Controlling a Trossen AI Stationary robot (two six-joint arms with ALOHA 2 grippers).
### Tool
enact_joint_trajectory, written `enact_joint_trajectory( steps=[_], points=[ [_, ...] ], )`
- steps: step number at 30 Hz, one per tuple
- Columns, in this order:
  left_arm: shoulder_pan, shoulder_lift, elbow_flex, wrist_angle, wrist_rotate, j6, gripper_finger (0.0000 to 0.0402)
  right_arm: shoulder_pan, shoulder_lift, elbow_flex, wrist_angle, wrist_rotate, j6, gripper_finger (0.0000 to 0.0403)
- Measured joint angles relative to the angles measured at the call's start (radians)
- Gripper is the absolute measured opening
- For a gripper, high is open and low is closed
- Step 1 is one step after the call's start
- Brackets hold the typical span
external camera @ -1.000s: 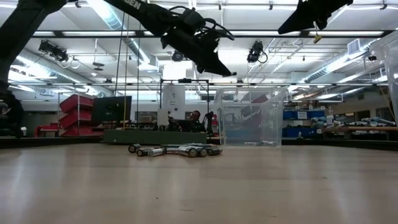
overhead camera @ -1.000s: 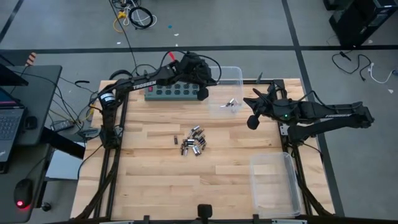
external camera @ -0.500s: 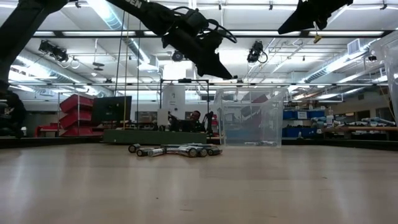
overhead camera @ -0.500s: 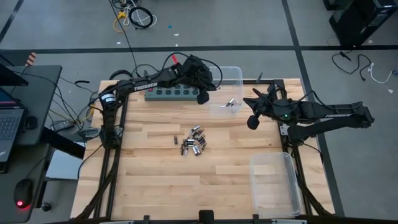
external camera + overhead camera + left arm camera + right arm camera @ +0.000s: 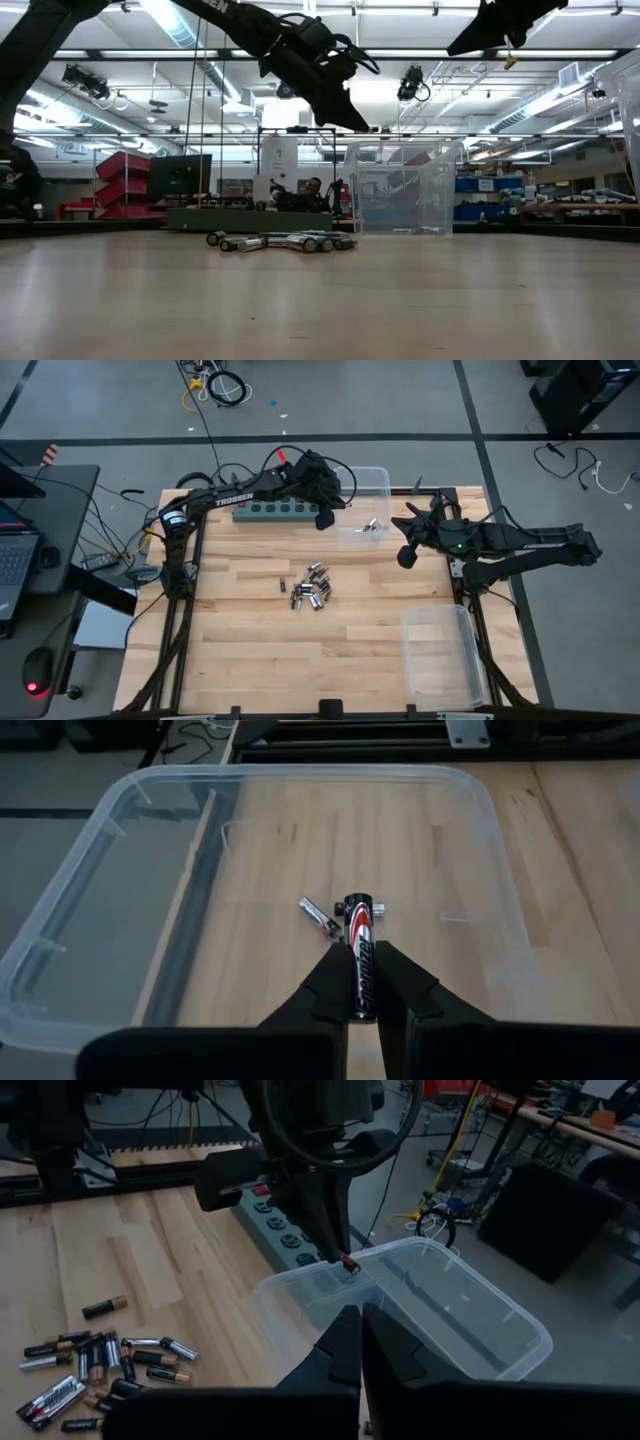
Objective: Sort batteries
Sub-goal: Put the silver battery into the top transparent bin
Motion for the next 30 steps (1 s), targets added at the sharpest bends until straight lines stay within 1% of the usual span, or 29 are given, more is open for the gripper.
enact_joint_trajectory(
  steps=[4, 9, 13, 18, 30],
  points=[
    [-0.005, 0.001, 0.000, 0.022, 0.008, 0.000, 0.0030, 0.000, 0.000, 0.000, -0.001, 0.000, 0.001, 0.0002],
    [-0.024, 0.029, 0.001, 0.084, 0.104, 0.015, 0.0030, 0.000, 0.000, 0.001, -0.007, 0.000, 0.000, 0.0001],
    [-0.038, 0.052, 0.000, 0.096, 0.098, 0.011, 0.0030, 0.000, 0.000, 0.001, -0.039, 0.000, 0.013, 0.0001],
    [-0.047, 0.052, 0.000, 0.094, 0.079, 0.011, 0.0030, 0.000, 0.000, 0.001, -0.075, 0.000, 0.034, 0.0002],
    [-0.048, 0.052, 0.000, 0.080, 0.050, -0.007, 0.0032, 0.000, 0.000, 0.001, -0.075, 0.000, 0.035, 0.0003]
  ],
)
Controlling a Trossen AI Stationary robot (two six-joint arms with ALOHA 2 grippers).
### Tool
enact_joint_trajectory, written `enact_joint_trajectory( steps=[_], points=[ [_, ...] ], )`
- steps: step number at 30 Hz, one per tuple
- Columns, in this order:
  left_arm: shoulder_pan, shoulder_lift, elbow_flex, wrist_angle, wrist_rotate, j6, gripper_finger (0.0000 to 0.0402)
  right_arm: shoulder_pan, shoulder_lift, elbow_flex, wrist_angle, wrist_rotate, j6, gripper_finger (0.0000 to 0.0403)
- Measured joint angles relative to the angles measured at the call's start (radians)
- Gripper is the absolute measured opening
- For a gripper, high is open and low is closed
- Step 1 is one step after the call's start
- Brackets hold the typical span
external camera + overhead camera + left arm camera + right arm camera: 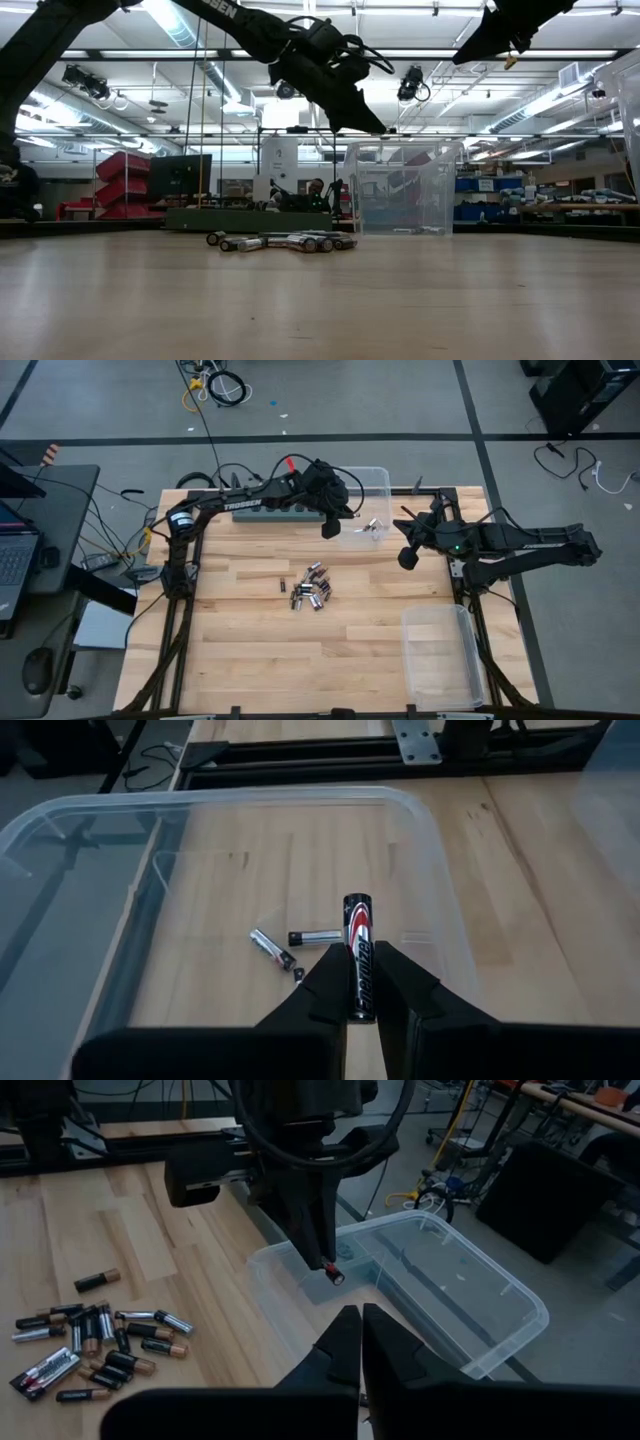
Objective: Sort batteries
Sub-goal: Put the silver battery into the top transparent bin
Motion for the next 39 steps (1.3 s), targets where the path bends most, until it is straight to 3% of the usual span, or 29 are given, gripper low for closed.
enact_joint_trajectory(
  steps=[18, 25, 27, 33, 39],
  points=[
    [0.000, 0.000, 0.000, 0.032, -0.017, -0.020, 0.0101, 0.000, 0.000, 0.000, 0.000, 0.000, 0.000, 0.0002],
    [-0.030, -0.074, 0.000, -0.048, 0.190, -0.048, 0.0101, 0.000, 0.000, 0.000, -0.033, 0.000, 0.023, 0.0002],
    [-0.065, -0.112, -0.013, -0.108, 0.204, -0.030, 0.0101, 0.000, 0.000, -0.001, -0.036, 0.000, 0.028, 0.0002],
    [-0.211, -0.262, -0.079, -0.228, 0.001, 0.041, 0.0090, 0.002, 0.000, -0.001, -0.034, -0.001, 0.042, 0.0000],
    [-0.312, -0.401, -0.230, -0.276, -0.192, 0.069, 0.0079, 0.002, 0.015, -0.001, -0.027, -0.009, 0.006, 0.0003]
  ],
)
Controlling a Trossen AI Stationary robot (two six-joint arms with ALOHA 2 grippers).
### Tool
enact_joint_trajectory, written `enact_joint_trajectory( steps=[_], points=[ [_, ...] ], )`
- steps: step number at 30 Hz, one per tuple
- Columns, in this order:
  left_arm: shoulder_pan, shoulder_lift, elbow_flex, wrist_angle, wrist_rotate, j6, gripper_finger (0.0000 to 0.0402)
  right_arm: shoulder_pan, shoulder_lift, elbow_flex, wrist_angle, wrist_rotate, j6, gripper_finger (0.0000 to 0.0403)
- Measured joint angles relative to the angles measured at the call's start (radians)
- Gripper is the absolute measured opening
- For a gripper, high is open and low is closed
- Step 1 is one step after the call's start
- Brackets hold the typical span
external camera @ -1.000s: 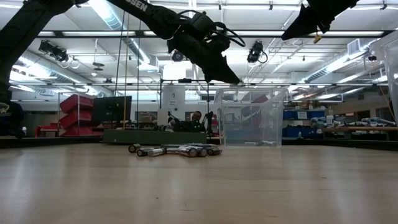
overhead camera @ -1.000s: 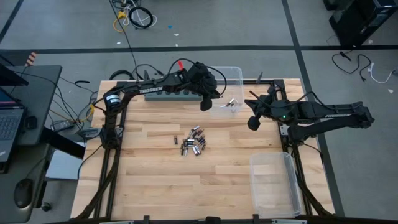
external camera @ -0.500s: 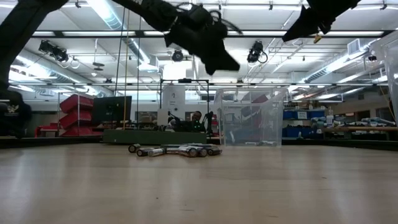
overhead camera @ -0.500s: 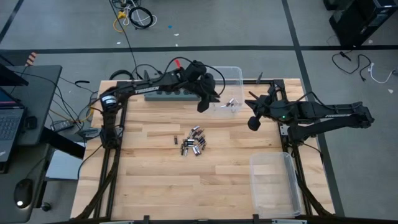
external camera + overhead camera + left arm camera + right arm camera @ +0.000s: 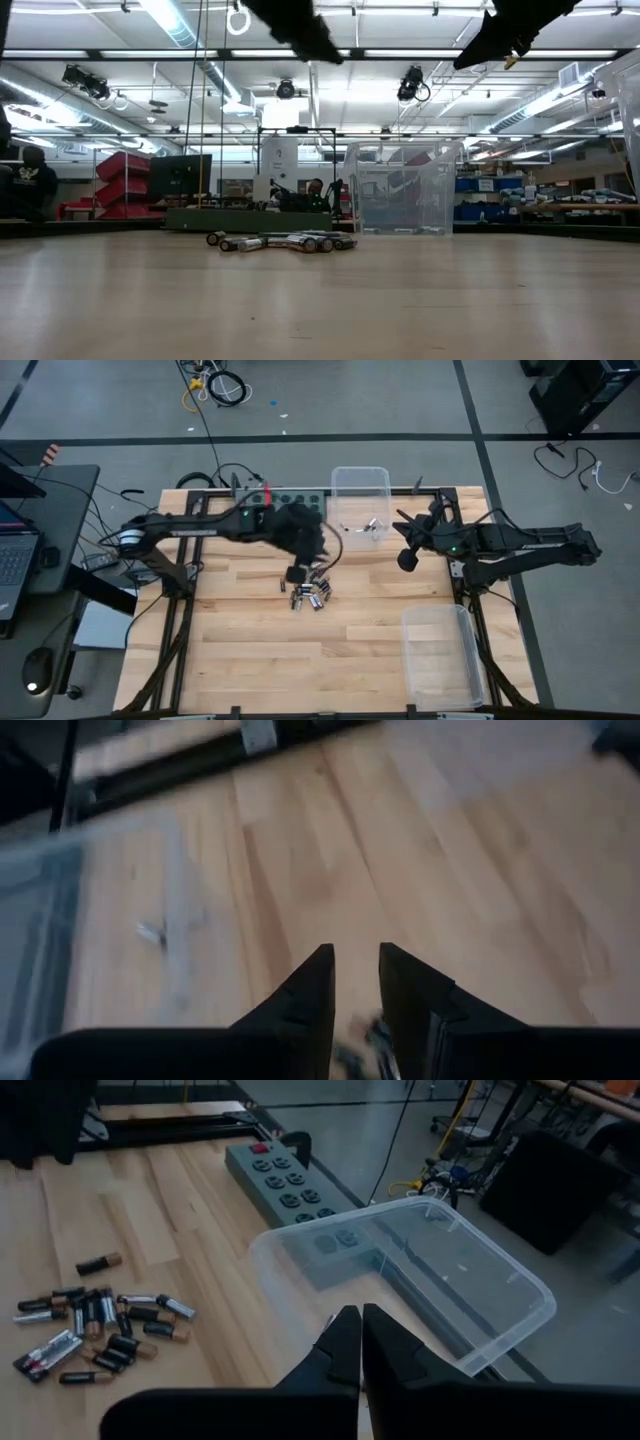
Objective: Sort batteries
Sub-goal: Put the silver battery into the top transparent bin
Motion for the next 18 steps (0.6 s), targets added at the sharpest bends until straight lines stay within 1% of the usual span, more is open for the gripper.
enact_joint_trajectory(
  steps=[4, 6, 8, 11, 14, 16, 18],
  points=[
    [-0.024, -0.069, -0.175, -0.016, -0.006, -0.005, 0.0079, -0.001, 0.024, 0.000, -0.003, 0.000, -0.009, 0.0003],
    [-0.031, -0.084, -0.281, 0.022, 0.004, -0.036, 0.0079, -0.001, 0.038, 0.000, 0.000, -0.001, -0.010, 0.0002],
    [-0.035, -0.085, -0.387, 0.114, 0.007, -0.088, 0.0079, -0.001, 0.054, 0.000, 0.000, 0.000, -0.010, 0.0001],
    [-0.033, -0.080, -0.532, 0.303, 0.007, -0.194, 0.0079, -0.001, 0.079, 0.000, 0.000, 0.000, -0.010, 0.0002],
    [-0.040, -0.078, -0.643, 0.452, 0.001, -0.250, 0.0079, -0.001, 0.100, 0.000, 0.014, 0.000, -0.015, 0.0004],
    [-0.047, -0.083, -0.689, 0.530, -0.040, -0.253, 0.0079, -0.001, 0.114, 0.000, 0.024, 0.000, -0.017, 0.0004],
    [-0.047, -0.083, -0.722, 0.621, -0.122, -0.262, 0.0079, -0.001, 0.124, 0.000, 0.038, 0.000, -0.017, 0.0003]
  ],
)
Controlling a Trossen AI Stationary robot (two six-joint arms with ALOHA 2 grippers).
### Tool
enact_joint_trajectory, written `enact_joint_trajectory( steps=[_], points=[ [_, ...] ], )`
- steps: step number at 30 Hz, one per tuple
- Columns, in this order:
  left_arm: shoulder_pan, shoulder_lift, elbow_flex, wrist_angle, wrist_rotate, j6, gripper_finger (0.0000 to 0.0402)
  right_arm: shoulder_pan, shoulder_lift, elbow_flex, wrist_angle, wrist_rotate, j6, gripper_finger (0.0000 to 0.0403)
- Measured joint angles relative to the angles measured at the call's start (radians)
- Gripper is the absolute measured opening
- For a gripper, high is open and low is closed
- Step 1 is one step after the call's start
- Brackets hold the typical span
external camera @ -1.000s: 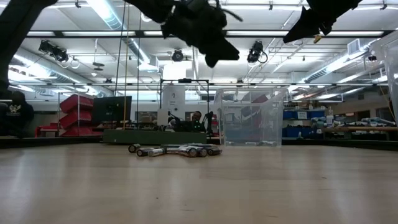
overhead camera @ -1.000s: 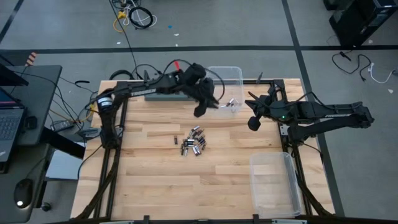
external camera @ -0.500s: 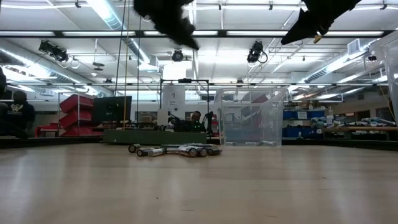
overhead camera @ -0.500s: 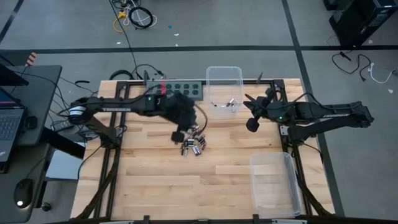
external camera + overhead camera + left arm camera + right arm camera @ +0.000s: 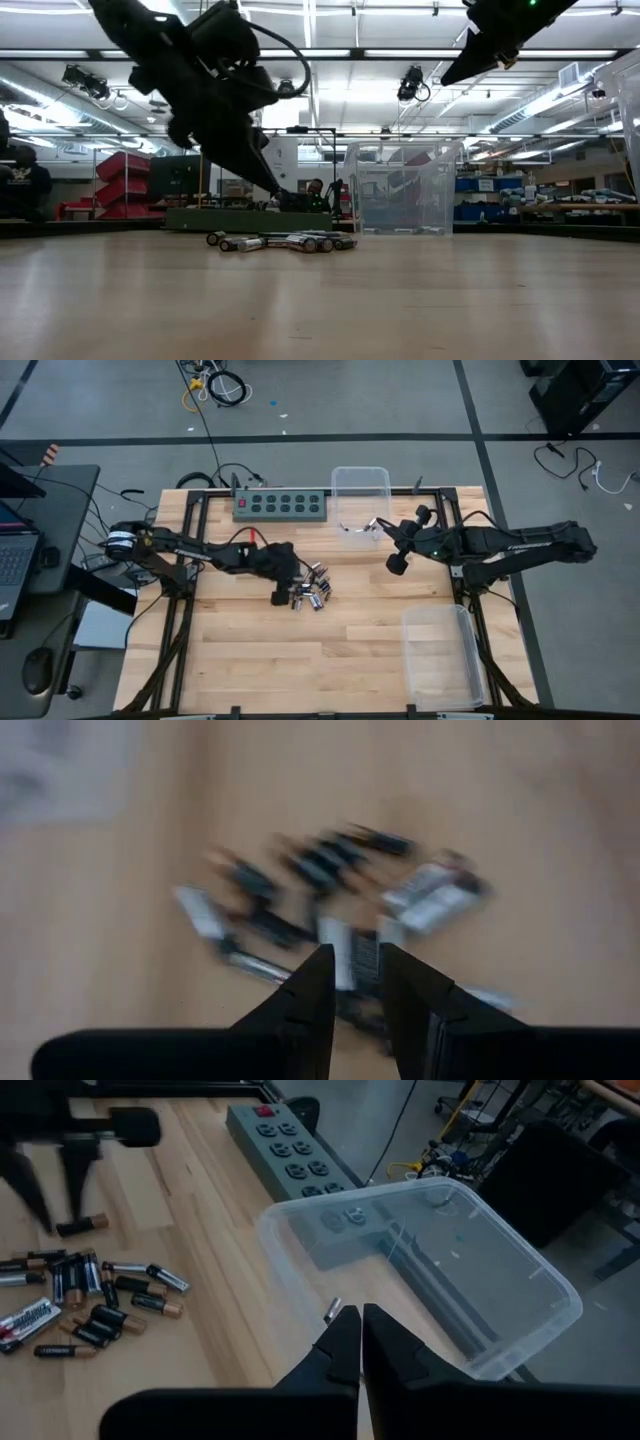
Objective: Sort batteries
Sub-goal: Put the silver battery into the top transparent bin
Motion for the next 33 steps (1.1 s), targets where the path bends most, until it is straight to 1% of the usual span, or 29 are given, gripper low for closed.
enact_joint_trajectory(
  steps=[2, 4, 9, 15, 17, 21, 23, 28, 33],
  points=[
    [0.004, 0.014, -0.029, 0.106, -0.083, -0.045, 0.0079, 0.000, 0.006, 0.000, 0.005, 0.000, 0.000, 0.0002],
    [0.006, 0.017, -0.053, 0.155, -0.114, -0.068, 0.0079, 0.000, 0.007, 0.000, 0.008, 0.000, 0.000, 0.0001],
    [-0.001, 0.017, -0.064, 0.161, -0.115, -0.087, 0.0079, -0.001, 0.006, 0.000, 0.042, 0.000, 0.000, 0.0001],
    [-0.012, 0.058, -0.063, 0.161, -0.125, -0.227, 0.0078, -0.006, 0.005, 0.000, 0.056, 0.000, 0.000, 0.0001],
    [-0.023, 0.081, -0.063, 0.164, -0.147, -0.245, 0.0079, -0.007, 0.005, 0.000, 0.058, 0.000, 0.000, 0.0000],
    [-0.031, 0.119, -0.064, 0.169, -0.223, -0.277, 0.0078, -0.011, 0.005, 0.000, 0.059, 0.000, 0.000, 0.0002],
    [-0.031, 0.129, -0.063, 0.174, -0.236, -0.299, 0.0079, -0.013, 0.005, 0.000, 0.059, 0.000, 0.000, 0.0002],
    [-0.032, 0.131, -0.064, 0.179, -0.236, -0.292, 0.0084, -0.013, 0.005, 0.000, 0.059, 0.000, -0.001, 0.0000],
    [-0.031, 0.131, -0.064, 0.178, -0.233, -0.298, 0.0106, -0.013, 0.005, 0.000, 0.059, 0.000, 0.000, 0.0002]
  ],
)
